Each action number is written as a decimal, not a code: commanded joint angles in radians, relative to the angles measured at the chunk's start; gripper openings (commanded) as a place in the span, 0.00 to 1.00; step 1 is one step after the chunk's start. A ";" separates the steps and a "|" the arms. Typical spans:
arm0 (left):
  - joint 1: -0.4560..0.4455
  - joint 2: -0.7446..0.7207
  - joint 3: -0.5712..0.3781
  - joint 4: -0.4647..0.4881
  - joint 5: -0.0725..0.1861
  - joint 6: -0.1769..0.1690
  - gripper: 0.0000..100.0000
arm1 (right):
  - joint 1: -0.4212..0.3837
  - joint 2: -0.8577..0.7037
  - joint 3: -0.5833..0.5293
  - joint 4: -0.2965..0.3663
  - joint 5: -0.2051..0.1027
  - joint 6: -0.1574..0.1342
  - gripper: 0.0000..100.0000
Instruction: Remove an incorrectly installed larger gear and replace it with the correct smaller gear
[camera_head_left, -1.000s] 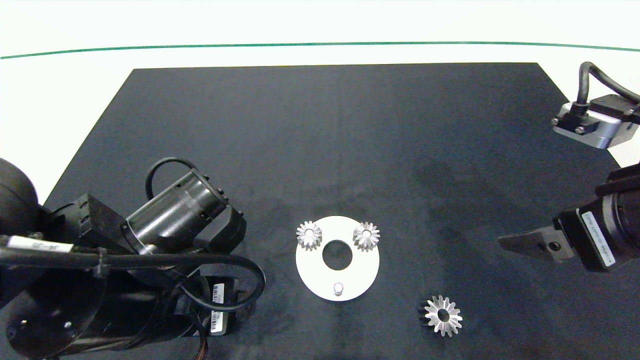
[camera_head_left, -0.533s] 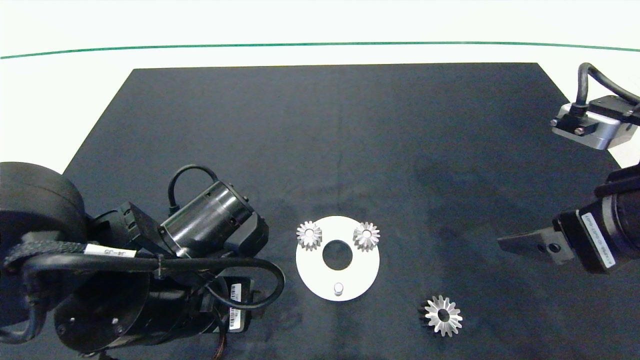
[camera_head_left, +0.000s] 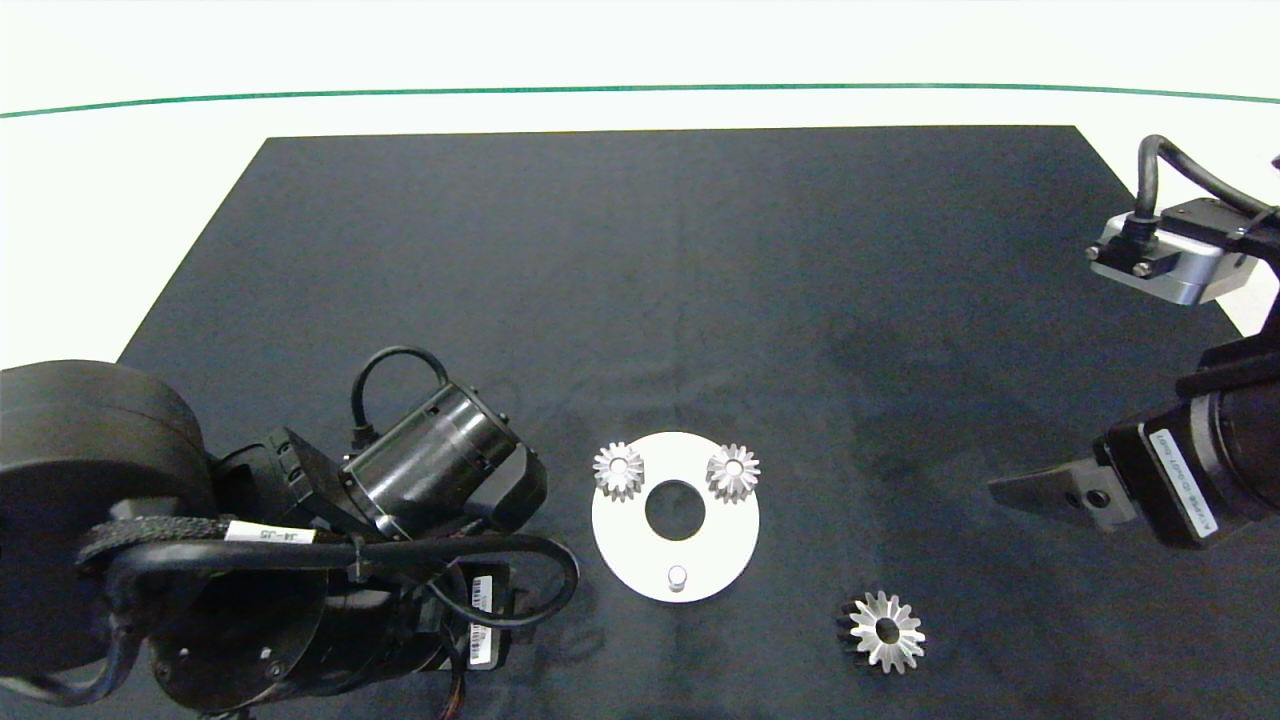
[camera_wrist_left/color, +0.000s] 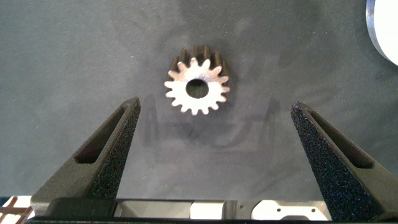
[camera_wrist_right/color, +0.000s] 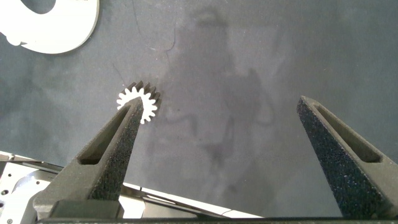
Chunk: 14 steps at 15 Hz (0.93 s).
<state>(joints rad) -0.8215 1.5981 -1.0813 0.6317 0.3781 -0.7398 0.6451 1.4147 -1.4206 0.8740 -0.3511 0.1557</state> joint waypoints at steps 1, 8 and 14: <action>0.004 0.006 0.024 -0.029 0.002 0.007 1.00 | 0.001 0.004 0.000 0.005 -0.002 0.001 1.00; 0.042 0.028 0.037 -0.064 0.002 0.028 1.00 | 0.001 0.009 0.000 0.005 -0.002 0.001 1.00; 0.041 0.036 0.047 -0.073 0.002 0.031 0.94 | 0.001 0.023 0.002 0.005 -0.002 0.001 1.00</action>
<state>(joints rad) -0.7802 1.6328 -1.0366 0.5547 0.3781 -0.7043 0.6455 1.4245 -1.4202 0.8740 -0.3511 0.1549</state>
